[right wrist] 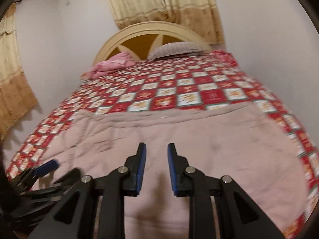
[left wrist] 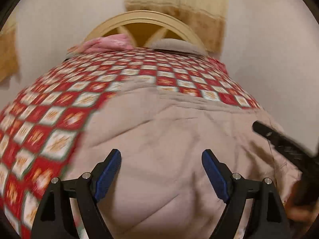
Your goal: Fold large clothes
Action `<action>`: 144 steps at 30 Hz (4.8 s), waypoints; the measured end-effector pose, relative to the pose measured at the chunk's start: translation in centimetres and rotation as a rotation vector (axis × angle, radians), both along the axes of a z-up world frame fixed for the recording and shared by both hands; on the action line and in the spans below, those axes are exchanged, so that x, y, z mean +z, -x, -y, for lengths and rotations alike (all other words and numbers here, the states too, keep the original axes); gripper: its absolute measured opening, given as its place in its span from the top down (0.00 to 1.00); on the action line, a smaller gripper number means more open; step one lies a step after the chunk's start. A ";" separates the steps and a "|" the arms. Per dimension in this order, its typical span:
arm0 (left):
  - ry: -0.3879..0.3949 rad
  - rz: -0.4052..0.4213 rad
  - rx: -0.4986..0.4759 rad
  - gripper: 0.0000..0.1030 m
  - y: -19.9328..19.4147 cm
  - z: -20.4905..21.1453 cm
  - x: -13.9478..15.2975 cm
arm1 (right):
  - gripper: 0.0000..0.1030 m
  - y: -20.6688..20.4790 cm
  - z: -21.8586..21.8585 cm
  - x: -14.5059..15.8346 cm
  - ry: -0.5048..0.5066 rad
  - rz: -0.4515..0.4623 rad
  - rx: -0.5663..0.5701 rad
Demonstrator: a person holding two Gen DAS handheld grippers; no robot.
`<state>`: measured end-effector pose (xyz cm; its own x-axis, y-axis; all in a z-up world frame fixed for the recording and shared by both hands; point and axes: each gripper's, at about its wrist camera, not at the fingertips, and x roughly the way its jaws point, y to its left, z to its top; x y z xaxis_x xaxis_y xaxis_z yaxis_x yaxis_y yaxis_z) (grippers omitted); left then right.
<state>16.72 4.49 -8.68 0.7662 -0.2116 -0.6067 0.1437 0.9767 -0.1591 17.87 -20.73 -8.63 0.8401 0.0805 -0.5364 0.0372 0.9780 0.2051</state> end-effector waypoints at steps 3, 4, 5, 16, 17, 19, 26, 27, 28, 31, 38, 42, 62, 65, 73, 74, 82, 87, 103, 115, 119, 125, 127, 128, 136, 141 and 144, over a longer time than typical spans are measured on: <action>0.086 0.004 0.085 0.19 2.4 -5.1 -0.4 | 0.77 -2.1 -1.6 -3.0 -0.036 -0.057 0.005; 0.109 0.007 0.114 0.19 3.0 -6.3 -0.7 | 0.78 -3.0 -1.8 -4.7 -0.043 -0.107 -0.003; 0.128 0.009 0.126 0.19 3.4 -6.8 -1.0 | 0.79 -3.5 -2.1 -6.0 -0.034 -0.147 -0.015; 0.433 -0.122 0.090 0.19 2.6 -6.0 -6.6 | 0.80 -4.5 -2.5 -8.6 0.035 -0.147 -0.026; 0.460 -0.143 0.105 0.19 1.8 -6.0 -7.1 | 0.80 -4.4 -2.6 -8.6 0.035 -0.147 -0.026; 0.562 -0.176 0.120 0.18 -0.3 -5.9 -8.2 | 0.80 -4.4 -2.5 -8.7 0.038 -0.146 -0.027; 0.643 -0.152 0.096 0.17 -4.9 -4.0 -8.5 | 0.80 -3.7 -2.9 -8.6 0.022 -0.155 -0.030; 0.659 -0.157 0.097 0.18 -5.1 -4.1 -8.6 | 0.80 -3.8 -2.9 -8.6 0.018 -0.160 -0.029; 0.695 -0.149 0.081 0.32 -5.3 -4.2 -8.5 | 0.80 -3.9 -2.9 -8.6 0.018 -0.165 -0.028; 0.676 -0.109 -0.012 0.65 -4.6 -4.4 -7.1 | 0.80 -4.1 -2.8 -8.6 0.013 -0.184 -0.027; 0.676 -0.055 -0.122 0.76 -1.8 -5.8 -3.0 | 0.80 -4.0 -2.6 -8.3 -0.221 -0.280 -0.046; 0.576 0.027 -0.145 0.76 0.4 -7.4 0.9 | 0.80 -2.5 -6.0 -8.2 -0.303 -0.314 0.011; 0.058 0.296 -0.385 0.76 8.7 2.3 6.9 | 0.70 5.4 -2.3 -1.9 -0.464 -0.238 0.267; -0.019 0.307 -0.446 0.76 10.1 5.6 6.0 | 0.70 8.4 3.1 -1.7 -0.488 -0.187 0.132; -0.326 0.371 -0.567 0.76 12.7 13.4 0.9 | 0.70 14.1 11.0 -3.0 -0.522 -0.153 -0.069; -0.353 0.380 -0.575 0.76 12.8 13.9 0.4 | 0.70 14.7 11.5 -2.9 -0.528 -0.146 -0.077; -0.480 0.443 -0.611 0.74 12.9 15.9 -2.5 | 0.27 14.3 12.3 0.9 -0.518 -0.059 -0.031; -0.529 0.475 -0.621 0.74 13.7 16.7 -3.7 | 0.27 11.0 12.0 2.0 -0.444 -0.117 0.027; -0.627 0.502 -0.747 0.69 14.6 18.0 -7.0 | 0.81 4.9 8.2 -8.1 -0.134 -0.281 0.074; -0.533 0.464 -0.785 0.69 14.2 17.2 -6.1 | 0.06 8.3 10.7 3.2 -0.273 -0.038 0.160; -0.518 0.462 -0.788 0.69 14.3 16.9 -6.0 | 0.07 4.5 7.1 3.0 -0.164 -0.135 0.214; -0.500 0.455 -0.806 0.69 14.3 16.7 -5.7 | 0.81 3.3 4.3 1.9 -0.029 -0.220 0.302; -0.469 0.433 -0.823 0.68 14.2 16.2 -4.9 | 0.85 4.5 4.2 2.4 0.021 -0.194 0.295; -0.447 0.416 -0.843 0.67 14.4 16.0 -4.4 | 0.85 5.0 4.5 2.2 0.033 -0.196 0.272; -0.564 0.411 -0.935 0.55 17.1 12.7 -2.8 | 0.80 3.8 5.7 -4.1 -0.078 -0.231 0.202; -0.405 0.306 -0.985 0.50 17.2 7.0 0.8 | 0.80 4.2 6.7 -5.2 -0.121 -0.173 0.193; -0.099 0.158 -0.831 0.50 12.2 3.0 4.6 | 0.80 4.6 8.1 -6.1 -0.216 -0.141 0.193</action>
<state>4.57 1.54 -4.04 0.4626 -0.6945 -0.5510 0.8335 0.5526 0.0032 13.32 -28.84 -14.73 0.7169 0.3559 -0.5995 -0.1017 0.9041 0.4151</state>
